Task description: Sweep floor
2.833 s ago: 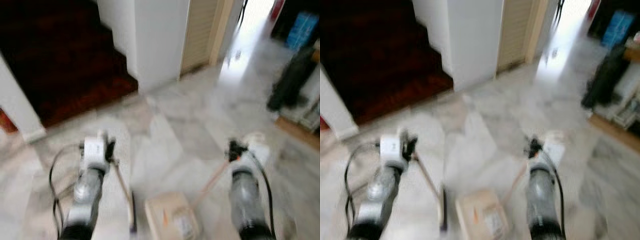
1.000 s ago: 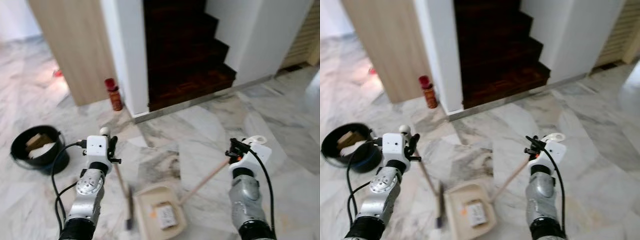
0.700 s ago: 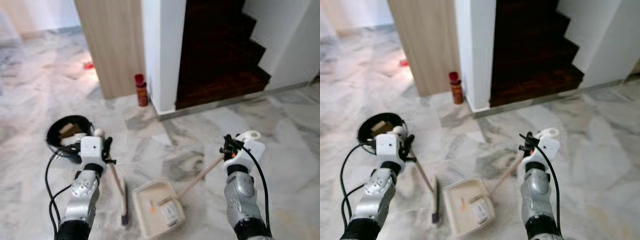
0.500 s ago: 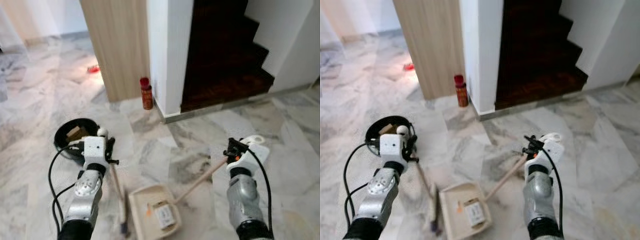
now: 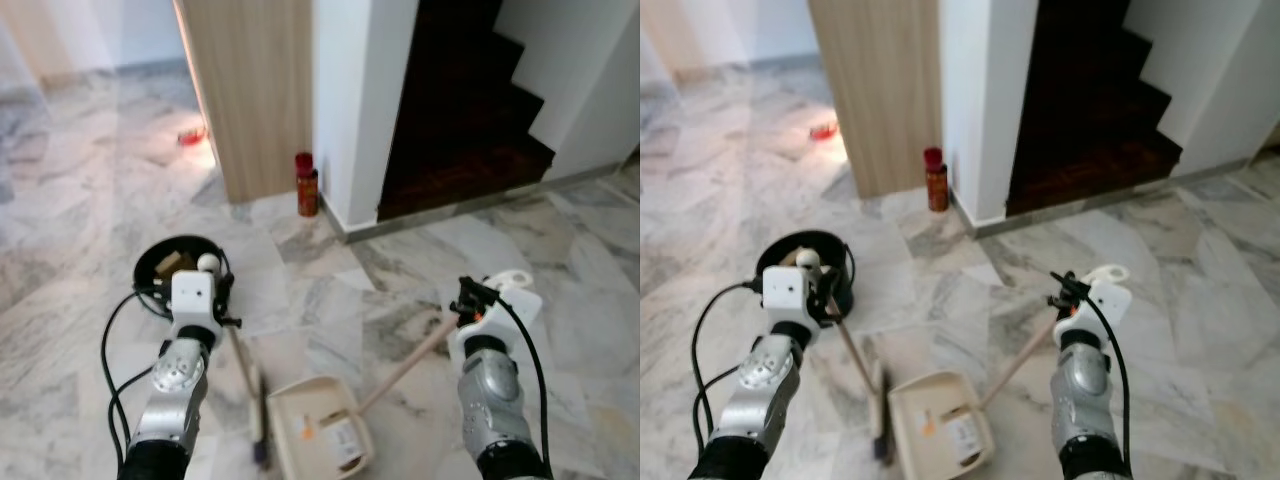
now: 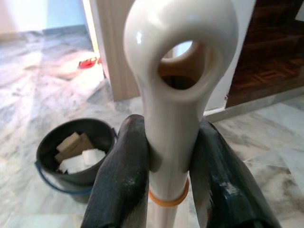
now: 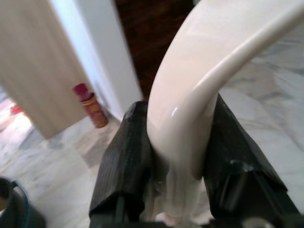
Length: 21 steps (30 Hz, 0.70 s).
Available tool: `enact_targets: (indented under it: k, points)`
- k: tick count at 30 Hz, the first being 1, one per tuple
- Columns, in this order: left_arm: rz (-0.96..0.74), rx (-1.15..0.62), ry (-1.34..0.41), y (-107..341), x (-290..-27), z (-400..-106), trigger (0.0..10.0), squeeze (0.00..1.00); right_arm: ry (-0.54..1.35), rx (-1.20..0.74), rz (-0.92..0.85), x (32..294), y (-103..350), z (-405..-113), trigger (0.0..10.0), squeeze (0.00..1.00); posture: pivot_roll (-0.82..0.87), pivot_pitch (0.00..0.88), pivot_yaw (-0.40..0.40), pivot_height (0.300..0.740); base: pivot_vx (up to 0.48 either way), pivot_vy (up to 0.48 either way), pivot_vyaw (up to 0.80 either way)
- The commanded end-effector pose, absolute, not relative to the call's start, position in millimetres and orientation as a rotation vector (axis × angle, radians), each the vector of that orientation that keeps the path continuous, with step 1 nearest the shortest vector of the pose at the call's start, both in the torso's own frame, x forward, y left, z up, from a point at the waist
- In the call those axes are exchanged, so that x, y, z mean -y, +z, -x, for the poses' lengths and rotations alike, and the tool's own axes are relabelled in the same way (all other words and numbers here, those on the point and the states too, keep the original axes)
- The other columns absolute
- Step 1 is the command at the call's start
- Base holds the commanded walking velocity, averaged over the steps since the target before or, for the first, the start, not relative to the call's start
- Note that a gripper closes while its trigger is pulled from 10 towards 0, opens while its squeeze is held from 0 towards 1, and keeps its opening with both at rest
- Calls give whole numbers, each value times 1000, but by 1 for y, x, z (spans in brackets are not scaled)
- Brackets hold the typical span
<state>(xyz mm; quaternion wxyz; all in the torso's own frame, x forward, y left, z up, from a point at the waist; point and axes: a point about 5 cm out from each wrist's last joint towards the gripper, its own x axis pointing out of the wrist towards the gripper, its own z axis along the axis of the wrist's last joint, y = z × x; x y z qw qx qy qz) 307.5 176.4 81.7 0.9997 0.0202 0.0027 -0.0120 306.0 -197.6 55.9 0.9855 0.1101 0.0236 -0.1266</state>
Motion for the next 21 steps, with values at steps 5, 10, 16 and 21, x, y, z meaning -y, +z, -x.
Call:
enact_targets:
  k: [5, 10, 16, 21]
  points:
    - [-59, 27, -11, 90, -181, -310, 10000, 0, -237, 5, -241, 192, 67, -312, 10000, 0, -40, 0, 28, 740, 0, 378, 0]
    - [-58, 26, -11, 90, -181, -311, 10000, 0, -237, 10, -237, 193, 68, -312, 10000, 0, -39, 0, 28, 740, 0, 375, 0]
    - [-56, 27, -12, 91, -181, -311, 10000, 0, -239, 17, -232, 194, 70, -312, 10000, 0, -41, 0, 28, 740, 0, 374, 0]
    - [-57, 27, -9, 91, -181, -311, 10000, 0, -238, 21, -231, 195, 71, -312, 10000, 0, -42, 0, 27, 740, 0, 373, 0]
